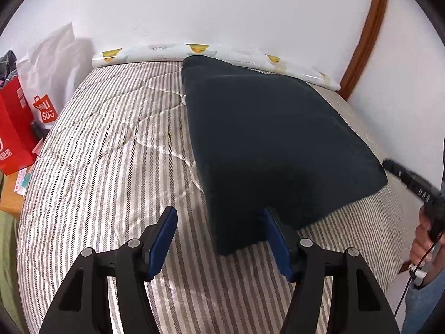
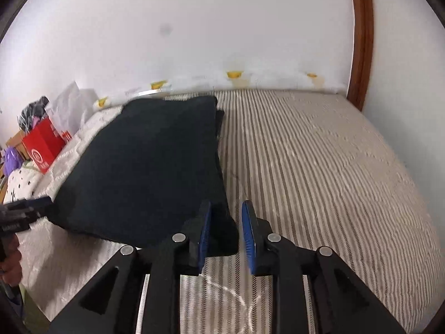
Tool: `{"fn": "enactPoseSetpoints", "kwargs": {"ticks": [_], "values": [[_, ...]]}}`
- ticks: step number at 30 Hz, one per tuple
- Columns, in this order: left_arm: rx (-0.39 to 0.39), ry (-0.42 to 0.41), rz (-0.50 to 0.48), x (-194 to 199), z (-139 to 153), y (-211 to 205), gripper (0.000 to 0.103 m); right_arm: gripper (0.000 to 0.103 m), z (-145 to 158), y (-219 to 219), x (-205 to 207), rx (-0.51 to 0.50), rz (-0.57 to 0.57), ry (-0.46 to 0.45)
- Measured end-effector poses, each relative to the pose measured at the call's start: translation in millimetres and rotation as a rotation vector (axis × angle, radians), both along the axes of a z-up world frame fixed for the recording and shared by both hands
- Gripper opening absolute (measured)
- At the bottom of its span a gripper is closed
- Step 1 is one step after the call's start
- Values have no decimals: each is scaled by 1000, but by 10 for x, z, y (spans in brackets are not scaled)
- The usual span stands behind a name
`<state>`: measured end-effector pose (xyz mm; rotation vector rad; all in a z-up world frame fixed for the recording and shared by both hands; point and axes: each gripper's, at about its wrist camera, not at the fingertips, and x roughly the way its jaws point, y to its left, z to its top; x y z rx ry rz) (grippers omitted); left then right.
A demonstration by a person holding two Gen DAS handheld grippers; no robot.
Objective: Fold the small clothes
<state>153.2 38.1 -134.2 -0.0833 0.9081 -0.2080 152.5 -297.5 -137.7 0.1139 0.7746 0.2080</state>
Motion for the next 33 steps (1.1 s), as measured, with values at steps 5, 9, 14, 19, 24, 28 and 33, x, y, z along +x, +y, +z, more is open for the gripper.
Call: {"fn": "enactPoseSetpoints", "kwargs": {"ticks": [5, 9, 14, 19, 24, 28, 33], "values": [[23, 10, -66, -166, -68, -21, 61, 25, 26, 156, -101, -12, 42, -21], [92, 0, -76, -267, -139, -49, 61, 25, -76, 131, -116, 1, 30, 16], [68, -5, -47, -174, -179, -54, 49, 25, -91, 44, -138, 11, 14, 33], [47, -11, 8, -68, -216, -87, 29, 26, -77, 23, -152, 28, 2, 35], [38, -29, 24, -163, -240, -32, 13, 26, -163, 53, -100, 15, 2, 66], [52, -9, 15, -252, -275, 55, 13, 26, -171, 46, -67, 16, 13, 71], [39, 10, 39, -249, -174, 285, 17, 27, -44, 79, 155, 9, 28, 51]]}}
